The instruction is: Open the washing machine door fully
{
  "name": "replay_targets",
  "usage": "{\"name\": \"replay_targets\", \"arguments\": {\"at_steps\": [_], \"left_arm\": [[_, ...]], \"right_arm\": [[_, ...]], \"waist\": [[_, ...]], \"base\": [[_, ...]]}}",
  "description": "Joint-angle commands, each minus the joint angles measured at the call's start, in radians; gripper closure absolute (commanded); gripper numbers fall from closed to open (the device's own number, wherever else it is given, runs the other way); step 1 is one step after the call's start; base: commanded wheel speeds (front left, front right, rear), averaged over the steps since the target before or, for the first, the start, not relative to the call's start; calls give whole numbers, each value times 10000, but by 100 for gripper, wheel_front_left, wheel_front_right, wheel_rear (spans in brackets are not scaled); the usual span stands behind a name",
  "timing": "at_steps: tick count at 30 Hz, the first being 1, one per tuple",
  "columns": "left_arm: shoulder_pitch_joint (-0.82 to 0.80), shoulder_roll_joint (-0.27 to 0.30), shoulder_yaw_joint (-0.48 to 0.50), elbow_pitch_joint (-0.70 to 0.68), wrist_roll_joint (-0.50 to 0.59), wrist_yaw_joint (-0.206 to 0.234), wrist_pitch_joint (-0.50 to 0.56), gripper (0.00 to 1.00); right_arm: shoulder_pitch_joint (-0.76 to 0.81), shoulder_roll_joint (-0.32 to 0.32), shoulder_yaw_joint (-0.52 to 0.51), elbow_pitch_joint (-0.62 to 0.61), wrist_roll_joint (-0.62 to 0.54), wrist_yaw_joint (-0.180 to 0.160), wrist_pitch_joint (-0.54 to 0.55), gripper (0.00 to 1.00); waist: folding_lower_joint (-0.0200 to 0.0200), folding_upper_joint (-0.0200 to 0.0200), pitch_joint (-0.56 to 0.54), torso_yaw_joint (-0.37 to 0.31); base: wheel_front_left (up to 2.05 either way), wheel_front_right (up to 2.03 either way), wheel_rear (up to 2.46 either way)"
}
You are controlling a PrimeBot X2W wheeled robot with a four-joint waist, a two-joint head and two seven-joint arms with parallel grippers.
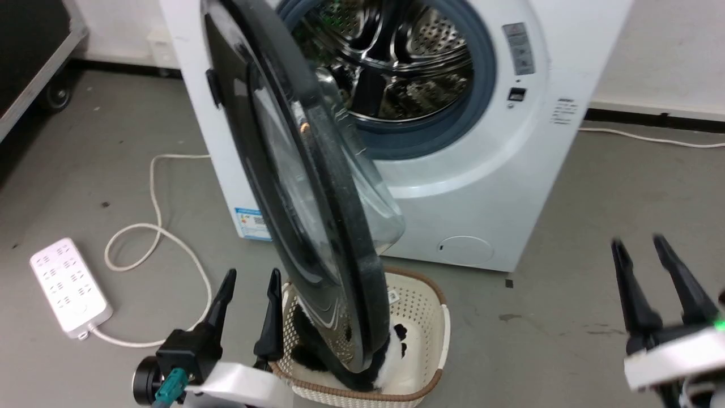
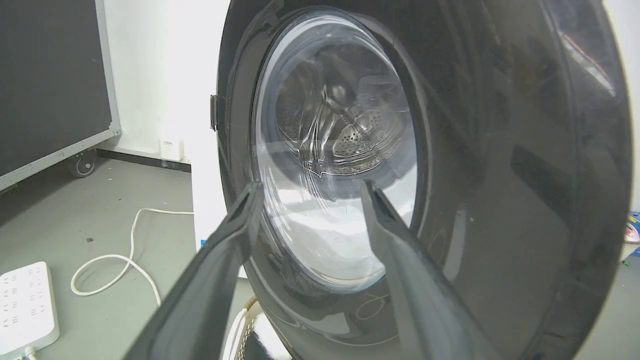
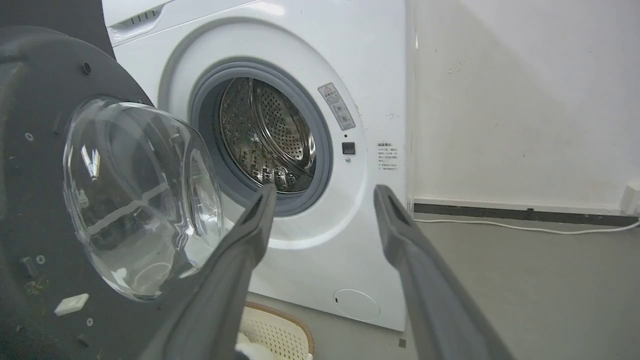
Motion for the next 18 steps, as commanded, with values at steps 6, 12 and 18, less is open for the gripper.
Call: {"name": "replay_targets", "arguments": {"at_steps": [6, 12, 18], "left_arm": [[382, 14, -82, 142, 87, -85, -53, 0], [369, 14, -279, 266, 279, 39, -53, 0], [305, 14, -287, 374, 419, 114, -53, 0]], "right_arm": [[1122, 1094, -885, -395, -2925, 10, -624, 0], [1585, 2410, -1522, -783, -4269, 10, -695, 0], [1692, 2668, -1538, -865, -4333, 10, -697, 0]], "waist": [[2, 0, -12, -377], [2, 0, 167, -555], [2, 0, 229, -588]], "base": [[0, 0, 0], [0, 0, 0], [0, 0, 0]]}}
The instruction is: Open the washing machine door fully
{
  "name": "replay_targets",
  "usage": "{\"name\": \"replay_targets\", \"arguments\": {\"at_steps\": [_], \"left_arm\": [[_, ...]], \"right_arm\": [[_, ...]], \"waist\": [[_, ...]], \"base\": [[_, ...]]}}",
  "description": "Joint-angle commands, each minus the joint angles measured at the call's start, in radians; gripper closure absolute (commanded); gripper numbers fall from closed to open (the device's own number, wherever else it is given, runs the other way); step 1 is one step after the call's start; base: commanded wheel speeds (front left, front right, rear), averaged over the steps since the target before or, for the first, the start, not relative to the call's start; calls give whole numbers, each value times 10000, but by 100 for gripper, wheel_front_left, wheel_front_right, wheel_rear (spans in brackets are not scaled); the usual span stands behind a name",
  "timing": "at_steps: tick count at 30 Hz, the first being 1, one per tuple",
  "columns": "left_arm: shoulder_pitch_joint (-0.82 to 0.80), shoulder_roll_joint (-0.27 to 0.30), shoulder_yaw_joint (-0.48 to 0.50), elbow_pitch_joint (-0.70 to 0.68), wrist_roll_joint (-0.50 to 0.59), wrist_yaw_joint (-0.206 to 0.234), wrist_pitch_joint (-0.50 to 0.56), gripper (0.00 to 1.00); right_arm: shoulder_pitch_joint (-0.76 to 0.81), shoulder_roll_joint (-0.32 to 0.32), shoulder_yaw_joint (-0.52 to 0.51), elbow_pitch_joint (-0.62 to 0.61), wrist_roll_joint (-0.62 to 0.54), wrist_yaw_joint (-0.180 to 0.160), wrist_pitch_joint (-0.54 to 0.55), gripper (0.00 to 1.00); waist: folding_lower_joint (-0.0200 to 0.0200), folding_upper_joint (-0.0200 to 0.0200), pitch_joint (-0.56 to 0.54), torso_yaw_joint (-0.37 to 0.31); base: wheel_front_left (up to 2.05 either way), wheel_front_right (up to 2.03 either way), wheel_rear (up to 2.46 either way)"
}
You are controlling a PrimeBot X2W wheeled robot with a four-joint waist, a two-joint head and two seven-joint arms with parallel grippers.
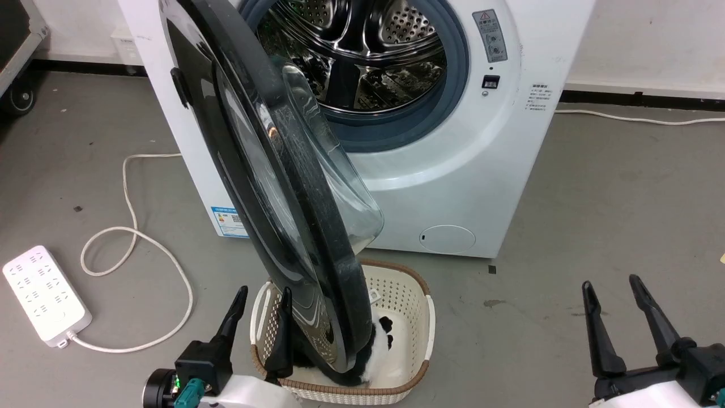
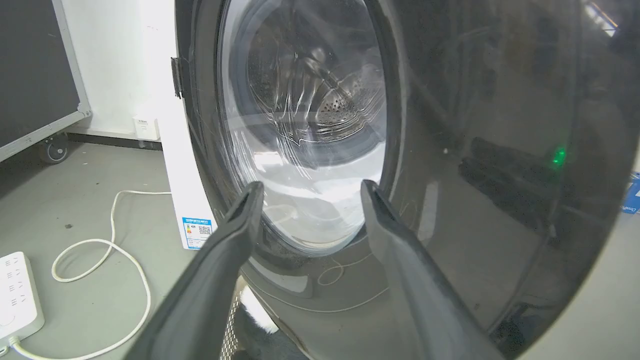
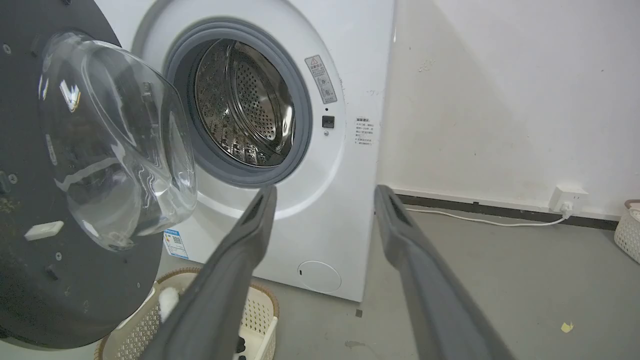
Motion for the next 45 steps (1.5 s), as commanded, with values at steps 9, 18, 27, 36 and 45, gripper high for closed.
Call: {"name": "replay_targets", "arguments": {"at_steps": [9, 18, 27, 36, 45], "left_arm": [[-89, 16, 108, -437, 20, 233, -55, 100], [-929, 16, 666, -4040, -565, 766, -55, 100], [-1250, 16, -831, -4880, -549, 990, -55, 100], [-1176, 16, -2968, -3939, -557, 832, 316, 100], [-1138, 16, -4136, -1082, -1931, 1029, 1055, 100]], "right_arm": [[92, 126, 107, -49, 5, 8, -44, 0], [103, 150, 198, 3, 45, 8, -45, 0], [160, 172, 194, 127, 125, 8, -45, 0], [124, 185, 233, 222, 284, 8, -45, 0], [46, 191, 419, 326, 408, 8, -45, 0]], "waist": [[0, 0, -7, 23], [0, 0, -140, 121], [0, 0, -330, 133], [0, 0, -270, 137], [0, 0, -184, 0]], "base": [[0, 0, 0], [0, 0, 0], [0, 0, 0], [0, 0, 0], [0, 0, 0]]}}
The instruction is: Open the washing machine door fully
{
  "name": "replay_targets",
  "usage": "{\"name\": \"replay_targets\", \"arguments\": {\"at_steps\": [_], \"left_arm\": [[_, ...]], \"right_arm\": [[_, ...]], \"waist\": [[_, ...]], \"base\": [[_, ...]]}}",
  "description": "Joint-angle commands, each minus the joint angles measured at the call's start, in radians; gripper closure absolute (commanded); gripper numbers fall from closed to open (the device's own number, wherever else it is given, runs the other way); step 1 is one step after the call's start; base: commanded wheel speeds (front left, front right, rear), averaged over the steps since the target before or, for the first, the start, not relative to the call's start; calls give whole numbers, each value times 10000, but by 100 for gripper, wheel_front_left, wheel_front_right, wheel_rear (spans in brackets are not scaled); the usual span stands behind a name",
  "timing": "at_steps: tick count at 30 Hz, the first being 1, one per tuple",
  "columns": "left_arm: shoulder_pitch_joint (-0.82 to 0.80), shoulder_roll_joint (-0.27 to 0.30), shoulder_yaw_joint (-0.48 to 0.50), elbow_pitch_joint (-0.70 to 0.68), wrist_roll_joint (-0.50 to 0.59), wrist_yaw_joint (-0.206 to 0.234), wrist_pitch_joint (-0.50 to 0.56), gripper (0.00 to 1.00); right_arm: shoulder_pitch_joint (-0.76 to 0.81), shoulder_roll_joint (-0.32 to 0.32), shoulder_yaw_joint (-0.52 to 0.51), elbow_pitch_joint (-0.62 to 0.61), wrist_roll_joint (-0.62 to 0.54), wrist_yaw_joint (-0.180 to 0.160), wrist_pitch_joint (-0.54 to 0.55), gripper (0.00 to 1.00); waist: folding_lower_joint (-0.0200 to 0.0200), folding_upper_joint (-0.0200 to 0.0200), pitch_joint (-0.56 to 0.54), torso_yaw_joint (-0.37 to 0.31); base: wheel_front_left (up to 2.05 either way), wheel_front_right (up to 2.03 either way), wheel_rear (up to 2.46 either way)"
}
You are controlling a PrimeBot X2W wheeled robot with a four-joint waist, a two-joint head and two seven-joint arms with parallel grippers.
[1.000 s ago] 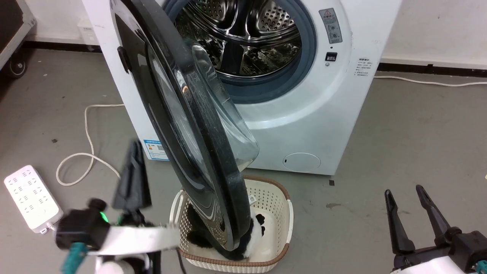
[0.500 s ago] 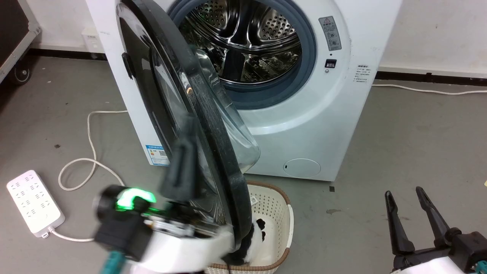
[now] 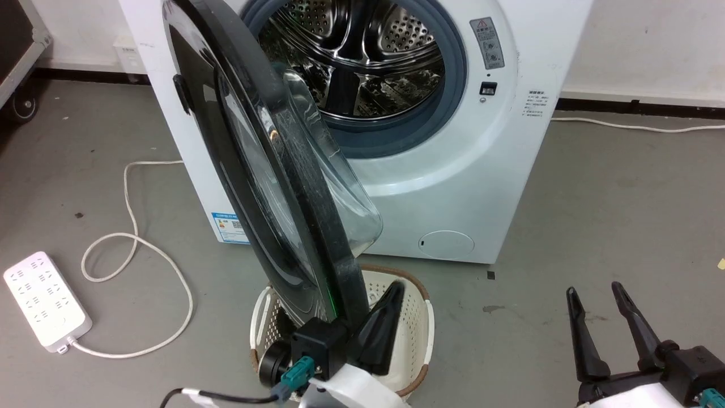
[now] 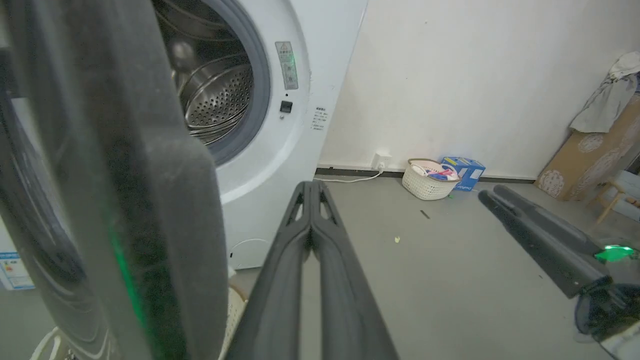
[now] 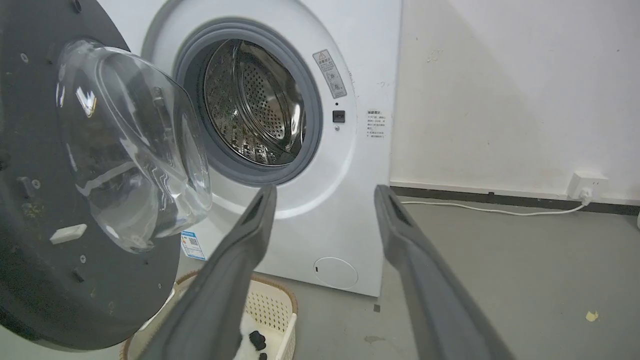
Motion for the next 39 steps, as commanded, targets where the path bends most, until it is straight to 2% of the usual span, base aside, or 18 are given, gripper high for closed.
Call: {"name": "replay_targets", "arguments": {"at_steps": [1, 7, 13, 22, 28, 34, 39], "left_arm": [[12, 27, 8, 194, -70, 73, -16, 100], [-182, 28, 199, 1688, -385, 234, -473, 100], [-168, 61, 252, 2284, -400, 159, -794, 100], [90, 194, 657, 2177, -549, 267, -1012, 100], [114, 483, 1036, 2040, -614, 415, -1041, 100], [-210, 902, 1671, 2033, -788, 639, -1016, 100], [-598, 1272, 2322, 2147, -1101, 728, -981, 100]], "right_arm": [[34, 45, 16, 6, 41, 8, -45, 0], [18, 46, 36, 24, 18, 8, -45, 0], [143, 46, 188, 103, 20, 8, -45, 0], [310, 46, 346, 185, 89, 8, -45, 0], [454, 47, 405, 224, 84, 8, -45, 0], [353, 7, 625, 223, -15, 8, -45, 0], [170, -228, 876, 219, -73, 8, -45, 0]], "waist": [[0, 0, 13, 11], [0, 0, 20, 144], [0, 0, -119, 642], [0, 0, -332, 2028], [0, 0, -361, 3115], [0, 0, 38, 3949], [0, 0, 635, 4320]], "base": [[0, 0, 0], [0, 0, 0], [0, 0, 0], [0, 0, 0], [0, 0, 0], [0, 0, 0], [0, 0, 0]]}}
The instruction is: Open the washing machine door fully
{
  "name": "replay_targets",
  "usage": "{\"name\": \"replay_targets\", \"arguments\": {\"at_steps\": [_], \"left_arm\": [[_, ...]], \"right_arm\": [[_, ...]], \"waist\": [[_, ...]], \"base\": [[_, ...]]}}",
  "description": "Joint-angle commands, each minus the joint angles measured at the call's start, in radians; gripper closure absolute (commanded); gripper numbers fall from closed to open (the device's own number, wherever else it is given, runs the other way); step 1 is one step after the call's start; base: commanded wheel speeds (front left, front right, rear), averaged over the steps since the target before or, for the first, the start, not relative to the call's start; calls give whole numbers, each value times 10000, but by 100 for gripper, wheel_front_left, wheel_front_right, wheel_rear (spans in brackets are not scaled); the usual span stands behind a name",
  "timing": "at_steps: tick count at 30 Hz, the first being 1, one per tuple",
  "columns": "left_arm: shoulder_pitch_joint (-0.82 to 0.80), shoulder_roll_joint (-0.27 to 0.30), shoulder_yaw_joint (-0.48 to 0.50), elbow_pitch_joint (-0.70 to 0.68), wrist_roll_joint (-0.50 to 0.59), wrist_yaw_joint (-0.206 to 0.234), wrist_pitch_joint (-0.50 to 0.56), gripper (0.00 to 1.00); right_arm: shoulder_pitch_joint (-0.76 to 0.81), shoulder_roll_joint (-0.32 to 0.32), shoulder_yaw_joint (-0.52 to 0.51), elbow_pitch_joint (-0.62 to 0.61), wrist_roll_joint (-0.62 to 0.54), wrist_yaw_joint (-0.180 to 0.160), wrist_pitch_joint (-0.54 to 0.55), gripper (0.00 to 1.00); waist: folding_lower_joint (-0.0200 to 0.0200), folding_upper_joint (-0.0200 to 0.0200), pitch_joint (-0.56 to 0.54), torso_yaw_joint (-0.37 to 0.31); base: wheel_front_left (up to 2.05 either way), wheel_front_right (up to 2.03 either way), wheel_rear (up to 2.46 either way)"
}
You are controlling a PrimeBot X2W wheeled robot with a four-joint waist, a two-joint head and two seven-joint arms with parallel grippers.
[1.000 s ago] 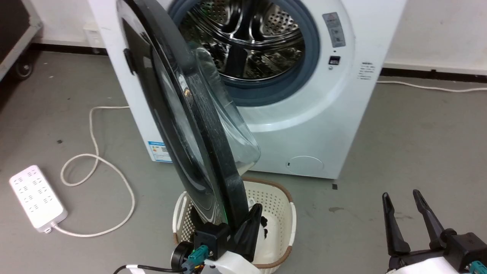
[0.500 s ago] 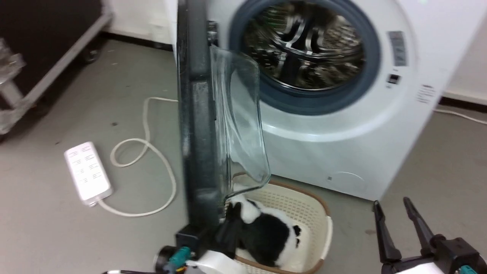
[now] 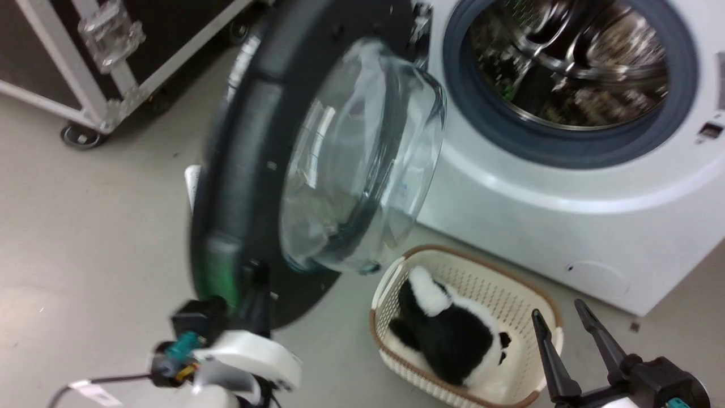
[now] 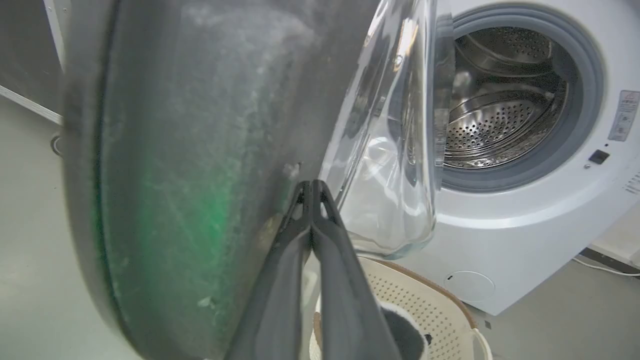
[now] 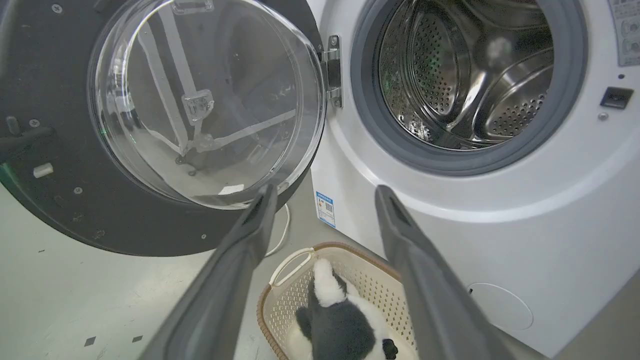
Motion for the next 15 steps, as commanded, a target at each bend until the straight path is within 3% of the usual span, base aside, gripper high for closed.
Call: {"name": "replay_targets", "arguments": {"at_steps": [1, 7, 11, 15], "left_arm": [[-239, 142, 190, 55, -75, 76, -12, 100], [-822, 682, 1093, 378, -519, 156, -1, 100], [-1446, 1345, 2095, 1011, -1009, 180, -19, 100], [-2012, 1788, 2532, 1616, -1223, -7, -36, 100]], "right_arm": [[-169, -158, 62, 0, -66, 8, -45, 0], [-490, -619, 242, -49, -60, 8, -45, 0], [-641, -1019, 152, -97, -20, 8, -45, 0], [-704, -1244, 48, -185, 14, 8, -33, 0]], "waist": [[-1, 1, 439, 244], [-1, 1, 1221, 100], [-1, 1, 1861, -228], [-1, 1, 2210, -412]], "base": [[0, 0, 0], [0, 0, 0], [0, 0, 0], [0, 0, 0]]}}
